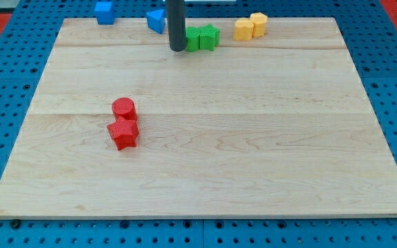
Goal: Slide the green circle and the green star above the yellow heart
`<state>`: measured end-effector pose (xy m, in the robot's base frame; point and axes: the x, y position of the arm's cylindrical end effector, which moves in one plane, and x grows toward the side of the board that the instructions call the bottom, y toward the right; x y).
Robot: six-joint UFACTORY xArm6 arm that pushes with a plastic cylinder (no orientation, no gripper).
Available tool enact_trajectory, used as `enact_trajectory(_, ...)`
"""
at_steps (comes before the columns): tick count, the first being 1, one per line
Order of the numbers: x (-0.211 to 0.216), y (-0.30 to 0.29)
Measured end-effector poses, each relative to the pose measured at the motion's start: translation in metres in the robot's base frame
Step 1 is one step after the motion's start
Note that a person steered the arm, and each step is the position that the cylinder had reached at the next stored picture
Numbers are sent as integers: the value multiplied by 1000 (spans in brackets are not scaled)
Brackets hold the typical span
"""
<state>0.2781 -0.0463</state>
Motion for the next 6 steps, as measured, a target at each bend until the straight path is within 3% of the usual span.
enact_trajectory(3,-10,-29)
enact_trajectory(6,-22,57)
